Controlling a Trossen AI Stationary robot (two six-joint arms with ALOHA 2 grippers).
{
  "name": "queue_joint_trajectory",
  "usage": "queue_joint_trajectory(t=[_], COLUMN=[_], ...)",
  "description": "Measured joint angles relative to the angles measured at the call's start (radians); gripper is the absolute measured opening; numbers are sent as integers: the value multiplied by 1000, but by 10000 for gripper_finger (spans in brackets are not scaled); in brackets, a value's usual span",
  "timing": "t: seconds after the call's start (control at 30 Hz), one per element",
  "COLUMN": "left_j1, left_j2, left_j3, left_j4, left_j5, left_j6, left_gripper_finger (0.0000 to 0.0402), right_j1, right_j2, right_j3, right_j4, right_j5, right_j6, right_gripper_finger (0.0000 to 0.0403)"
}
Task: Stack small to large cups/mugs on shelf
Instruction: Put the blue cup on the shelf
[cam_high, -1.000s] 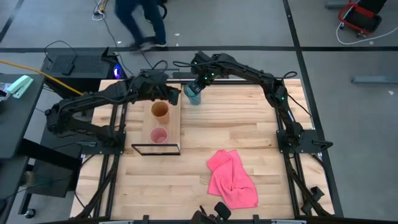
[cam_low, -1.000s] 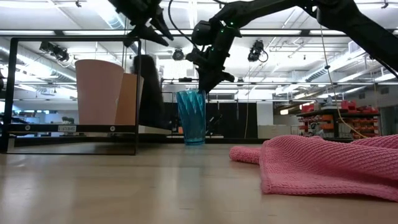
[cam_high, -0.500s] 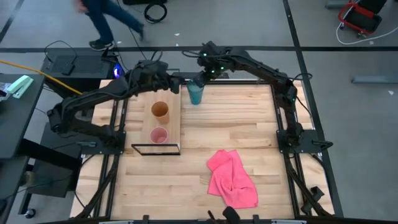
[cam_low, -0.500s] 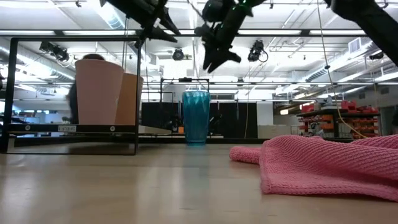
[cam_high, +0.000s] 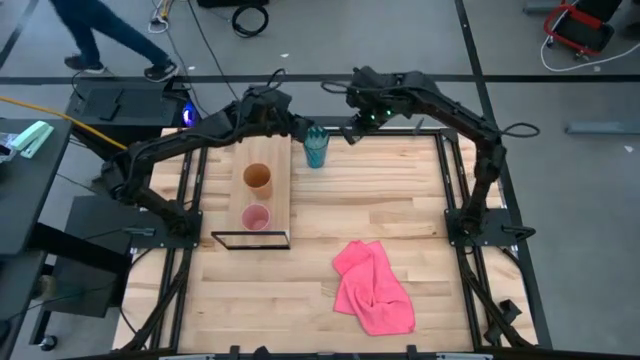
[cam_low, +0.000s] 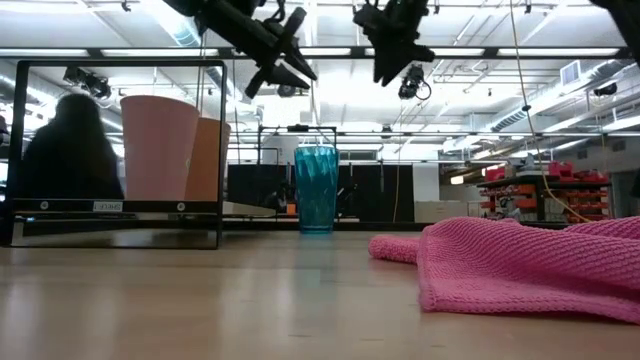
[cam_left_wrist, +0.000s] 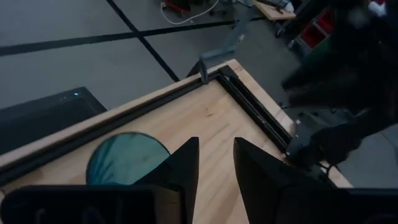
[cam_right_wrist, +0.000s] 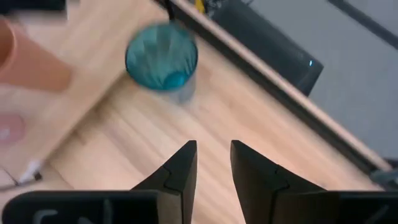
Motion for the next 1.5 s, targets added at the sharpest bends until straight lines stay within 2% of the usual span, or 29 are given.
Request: queue_joint_trajectory(t=[0.13,0.33,0.57,0.67,0.83,1.5], left_j1=[4,14,47,62,74,82], left_j2=[40,119,277,333,381,456], left_j3=[101,262,428,480,523,519], left_j4=[-135,-382,-635,-721,-732,-753], left_j5=[-56,-164,-106,-104,-97,-51], left_j6=[47,108,110,111,107,73], left_gripper_finger=[107,107,107,107,107,108], right_j1=[12,22,65,86,111,148], right_j2=[-91,-272,-420,-467,-513,-519], right_j3=[-226,-627,-855,-911,-968,-978], right_j4=[57,305,417,447,500,535], right_j5=[-29,-100,-111,-112,-111,-108], right_j6=[43,131,194,212,231,220], right_gripper_finger=[105,104,104,104,104,104])
